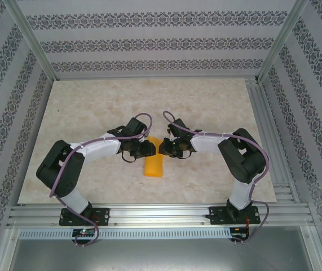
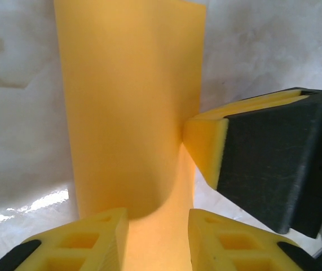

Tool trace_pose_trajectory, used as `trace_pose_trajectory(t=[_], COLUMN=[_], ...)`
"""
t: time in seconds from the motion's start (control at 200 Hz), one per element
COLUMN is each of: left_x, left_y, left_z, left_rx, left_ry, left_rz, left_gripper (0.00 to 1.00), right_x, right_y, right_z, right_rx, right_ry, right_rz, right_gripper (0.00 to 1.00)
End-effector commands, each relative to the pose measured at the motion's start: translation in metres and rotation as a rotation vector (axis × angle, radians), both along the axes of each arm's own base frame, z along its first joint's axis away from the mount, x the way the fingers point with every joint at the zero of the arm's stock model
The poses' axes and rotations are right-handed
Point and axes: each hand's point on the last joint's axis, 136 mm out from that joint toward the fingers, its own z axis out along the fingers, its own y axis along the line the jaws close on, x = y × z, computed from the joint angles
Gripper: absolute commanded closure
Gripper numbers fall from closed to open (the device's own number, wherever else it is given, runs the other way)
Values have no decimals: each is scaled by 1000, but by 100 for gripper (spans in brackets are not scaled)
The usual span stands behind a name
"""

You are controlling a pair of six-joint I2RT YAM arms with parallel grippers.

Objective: Fold a paper plane with a square sheet of paper (fold left side to right side)
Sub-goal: First fold the square sheet of paper in half at the center of the table.

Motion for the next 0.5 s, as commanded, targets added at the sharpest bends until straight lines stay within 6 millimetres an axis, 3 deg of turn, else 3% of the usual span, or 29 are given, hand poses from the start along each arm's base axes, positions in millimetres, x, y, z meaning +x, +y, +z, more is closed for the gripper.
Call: trace_pose_trajectory(t=[0.0, 0.28, 0.495], left_x=[-1, -9, -10], left_y=[3, 16, 23], left_z=[-12, -36, -43], left_rx=[27, 105, 143], left_ry=[5, 43, 47], left_rz=[0, 0, 5], left_gripper=[66, 69, 69], right_x=[-17, -19, -19], right_y=[-18, -21, -22], right_z=[-33, -33, -33], right_rx=[-126, -140, -140], right_ry=[59, 58, 58], right_rz=[14, 16, 15], right_gripper=[80, 80, 80])
